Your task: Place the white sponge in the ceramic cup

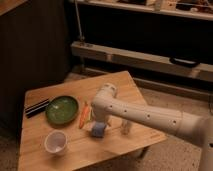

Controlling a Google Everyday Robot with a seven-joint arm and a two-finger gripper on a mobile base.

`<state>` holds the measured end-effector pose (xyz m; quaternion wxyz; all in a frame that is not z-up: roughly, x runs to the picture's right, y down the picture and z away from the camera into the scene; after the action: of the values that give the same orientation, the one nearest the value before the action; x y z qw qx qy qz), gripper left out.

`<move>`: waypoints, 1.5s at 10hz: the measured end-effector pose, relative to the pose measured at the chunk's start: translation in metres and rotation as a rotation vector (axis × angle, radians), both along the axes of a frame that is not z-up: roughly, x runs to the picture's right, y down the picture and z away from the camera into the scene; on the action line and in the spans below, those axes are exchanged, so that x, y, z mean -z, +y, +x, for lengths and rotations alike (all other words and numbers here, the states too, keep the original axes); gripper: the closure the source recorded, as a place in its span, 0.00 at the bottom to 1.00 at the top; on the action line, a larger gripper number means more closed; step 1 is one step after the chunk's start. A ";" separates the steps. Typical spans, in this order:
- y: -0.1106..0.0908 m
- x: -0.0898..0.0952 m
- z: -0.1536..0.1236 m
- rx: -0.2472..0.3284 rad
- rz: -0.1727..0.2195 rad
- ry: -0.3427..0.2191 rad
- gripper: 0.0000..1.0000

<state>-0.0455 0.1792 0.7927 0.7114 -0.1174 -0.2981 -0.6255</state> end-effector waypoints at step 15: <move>-0.004 -0.043 0.004 0.236 0.068 0.108 0.20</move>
<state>-0.0419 0.1748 0.8358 0.6513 -0.1611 -0.2222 -0.7075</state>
